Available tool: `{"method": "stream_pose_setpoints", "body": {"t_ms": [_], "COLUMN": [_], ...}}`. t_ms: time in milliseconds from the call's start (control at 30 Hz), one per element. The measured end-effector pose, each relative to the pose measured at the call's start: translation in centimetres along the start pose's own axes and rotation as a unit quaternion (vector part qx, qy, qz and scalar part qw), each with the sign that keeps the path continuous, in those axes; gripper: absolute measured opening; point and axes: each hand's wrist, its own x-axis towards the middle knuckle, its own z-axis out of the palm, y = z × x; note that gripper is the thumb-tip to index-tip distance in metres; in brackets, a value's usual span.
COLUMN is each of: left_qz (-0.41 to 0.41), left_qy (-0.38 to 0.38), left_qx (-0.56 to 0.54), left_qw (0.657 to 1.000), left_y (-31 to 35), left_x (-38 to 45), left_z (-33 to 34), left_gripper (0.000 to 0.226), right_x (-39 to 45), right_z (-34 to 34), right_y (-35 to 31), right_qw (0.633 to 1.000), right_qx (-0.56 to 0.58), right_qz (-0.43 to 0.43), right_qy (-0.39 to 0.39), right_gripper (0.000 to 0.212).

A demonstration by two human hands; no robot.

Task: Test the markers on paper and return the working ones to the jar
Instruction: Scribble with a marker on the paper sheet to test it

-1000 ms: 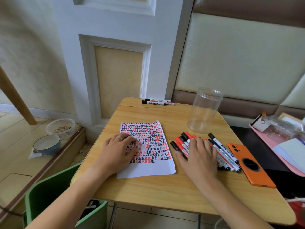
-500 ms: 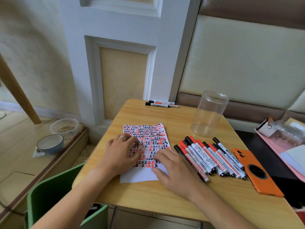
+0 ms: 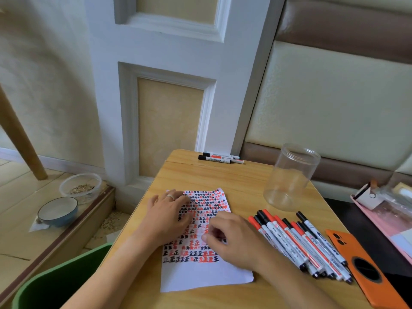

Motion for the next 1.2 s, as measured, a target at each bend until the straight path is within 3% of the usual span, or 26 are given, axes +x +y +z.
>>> {"method": "stream_pose_setpoints", "body": {"t_ms": [233,433,800,1000,1200], "left_qz": [0.014,0.012,0.004,0.003,0.005], "left_qy": [-0.001,0.003,0.011,0.005,0.000], "left_qx": [-0.006,-0.011,-0.013,-0.011,-0.015], "left_qw": [1.000,1.000,1.000,1.000,1.000], "left_y": [-0.9,-0.8,-1.1,-0.7,-0.7], "left_x": [0.4,0.3,0.4,0.3,0.2], "left_z": [0.4,0.0,0.6,0.3,0.0], "left_gripper": [0.054,0.055,0.053,0.059,0.052], "right_x": [10.3,18.7,24.2,25.2,25.6], "right_z": [-2.6,-2.8,-0.7,-0.4,-0.4], "right_y": [4.4,10.1,16.2,16.9,16.9], "right_qw": [0.994,0.984,0.961,0.954,0.965], "right_qx": [-0.020,-0.083,-0.080,-0.098,-0.116], "right_qz": [0.082,0.156,0.264,0.283,0.233], "right_qy": [0.074,0.036,-0.018,-0.003,0.017], "right_gripper": [0.014,0.052,0.074,0.088,0.072]}}
